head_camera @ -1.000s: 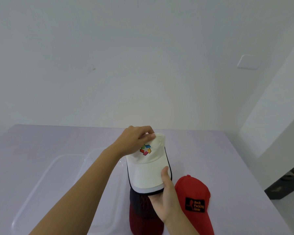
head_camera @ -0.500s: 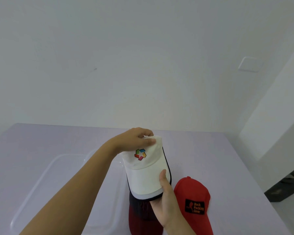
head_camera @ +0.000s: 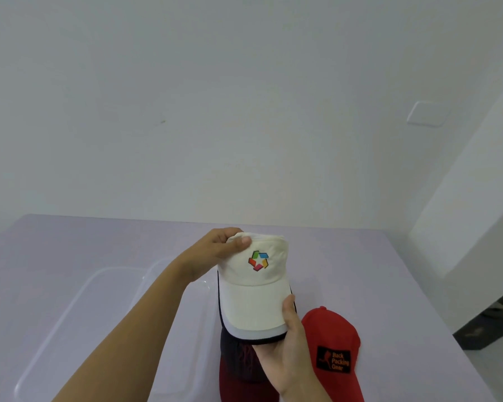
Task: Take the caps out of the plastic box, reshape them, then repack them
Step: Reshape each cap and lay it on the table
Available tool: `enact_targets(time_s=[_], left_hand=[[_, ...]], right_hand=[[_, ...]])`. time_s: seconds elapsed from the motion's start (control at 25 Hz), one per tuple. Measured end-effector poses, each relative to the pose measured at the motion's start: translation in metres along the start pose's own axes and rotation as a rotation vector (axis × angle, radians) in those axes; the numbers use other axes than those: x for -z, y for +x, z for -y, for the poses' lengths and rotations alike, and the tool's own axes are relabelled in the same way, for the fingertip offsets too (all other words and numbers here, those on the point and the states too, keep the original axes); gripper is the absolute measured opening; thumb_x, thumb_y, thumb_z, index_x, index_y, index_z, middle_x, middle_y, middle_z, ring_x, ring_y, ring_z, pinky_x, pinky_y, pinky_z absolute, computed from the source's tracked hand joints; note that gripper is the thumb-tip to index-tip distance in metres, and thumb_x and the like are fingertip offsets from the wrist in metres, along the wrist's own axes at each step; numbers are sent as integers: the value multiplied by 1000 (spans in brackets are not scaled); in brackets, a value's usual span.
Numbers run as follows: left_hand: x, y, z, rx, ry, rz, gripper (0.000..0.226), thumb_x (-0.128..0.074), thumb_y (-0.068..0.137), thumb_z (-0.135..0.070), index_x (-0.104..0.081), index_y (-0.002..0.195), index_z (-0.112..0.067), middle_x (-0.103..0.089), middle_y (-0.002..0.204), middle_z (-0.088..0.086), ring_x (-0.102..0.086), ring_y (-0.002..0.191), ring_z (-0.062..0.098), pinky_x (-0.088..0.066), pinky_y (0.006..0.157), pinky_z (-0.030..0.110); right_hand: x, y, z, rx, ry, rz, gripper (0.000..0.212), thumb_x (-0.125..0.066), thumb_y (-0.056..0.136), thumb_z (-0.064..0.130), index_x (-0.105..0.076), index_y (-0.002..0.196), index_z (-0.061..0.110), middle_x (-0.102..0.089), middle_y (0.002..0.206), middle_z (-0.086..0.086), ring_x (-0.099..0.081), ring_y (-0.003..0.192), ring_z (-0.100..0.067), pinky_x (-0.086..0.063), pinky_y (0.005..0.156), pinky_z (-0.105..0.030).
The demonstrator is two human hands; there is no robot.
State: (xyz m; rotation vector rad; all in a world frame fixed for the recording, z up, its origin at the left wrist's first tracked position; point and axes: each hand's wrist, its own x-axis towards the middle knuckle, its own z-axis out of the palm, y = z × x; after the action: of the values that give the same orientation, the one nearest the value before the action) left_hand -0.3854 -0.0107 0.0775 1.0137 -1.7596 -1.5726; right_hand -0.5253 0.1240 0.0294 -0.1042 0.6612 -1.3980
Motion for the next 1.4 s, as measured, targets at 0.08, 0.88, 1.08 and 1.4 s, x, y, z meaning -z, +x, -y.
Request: enact_targets(time_s=[0.08,0.88,1.08,1.4], left_hand=[[-1,2,1,-6,-2,-34,23,-61,88,-36,-70,90,-15,-73,94,4,-66,85,18,-50,81,31],[-2,8,-6,-82,299,-200,18,-55,92,-37,-57,84,-21,-71,84,0,-61,73,12,-47,69,30],[-7,5,-4,50,247,-130,44,-46,95,-44,-68,91,-6,-72,91,10,-64,80,15,-52,86,39],[-53,-16,45,455,-466,-301,45,-45,96,-42,-54,123,-8,-66,114,8,-63,102,25,-53,86,36]], right_hand=[[-2,0,1,-7,-1,-7,39,-41,94,39,-61,117,15,-68,116,-15,-64,106,-32,-54,86,-45],[-8,4,4,32,-21,-75,36,-43,93,40,-62,113,17,-72,108,-11,-70,95,-27,-57,79,-41],[-5,4,4,3,-34,-50,38,-43,92,40,-61,115,16,-71,109,-12,-69,96,-28,-60,73,-39],[16,23,9,12,97,-147,36,-52,90,32,-57,121,14,-72,104,-14,-66,98,-31,-60,71,-41]])
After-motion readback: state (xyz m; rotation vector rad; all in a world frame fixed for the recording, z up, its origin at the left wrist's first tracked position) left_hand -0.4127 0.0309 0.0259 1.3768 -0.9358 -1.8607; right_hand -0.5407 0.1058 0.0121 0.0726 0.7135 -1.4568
